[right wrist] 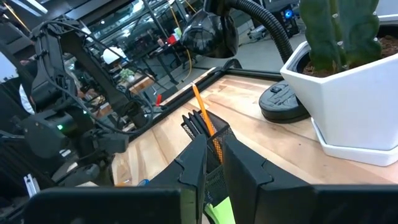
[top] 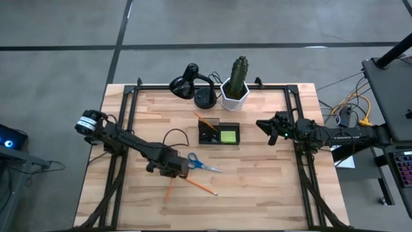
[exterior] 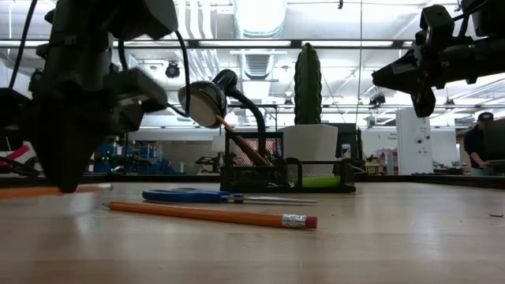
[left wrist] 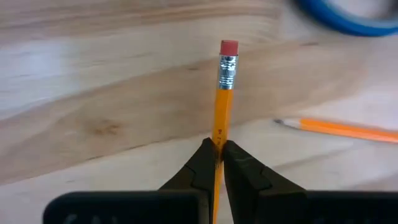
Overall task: Pick and place office supplies into organizer
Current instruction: Put the left yellow pencil into the mesh desk organizer
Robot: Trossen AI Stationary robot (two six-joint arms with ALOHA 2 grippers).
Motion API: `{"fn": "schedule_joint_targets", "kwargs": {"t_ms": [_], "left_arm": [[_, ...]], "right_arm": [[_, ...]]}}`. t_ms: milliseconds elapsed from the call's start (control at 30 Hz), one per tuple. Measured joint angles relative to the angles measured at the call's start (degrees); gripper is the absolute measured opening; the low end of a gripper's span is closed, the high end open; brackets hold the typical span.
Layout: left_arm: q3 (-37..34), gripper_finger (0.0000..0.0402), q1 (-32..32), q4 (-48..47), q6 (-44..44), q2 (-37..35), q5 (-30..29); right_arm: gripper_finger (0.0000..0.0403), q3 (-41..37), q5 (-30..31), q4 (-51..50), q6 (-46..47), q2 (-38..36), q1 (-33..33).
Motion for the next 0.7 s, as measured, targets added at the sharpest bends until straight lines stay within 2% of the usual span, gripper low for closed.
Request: {"fn": "schedule_joint_targets", "kwargs": {"t_ms": [300, 700], "left_arm": [[0.05, 0.0006, 0.01, 1.77, 2.78, -4.34, -2.83], [-0.44, 0.0006, 0.94, 10.71, 5.63, -10.68, -17.36]], "right_arm": [[0.0043, 0.00, -0.02, 0.01, 0.01, 0.01, 0.00], [0.0043, 0.02, -0.02, 0.01, 0.01, 0.04, 0.00]]}}
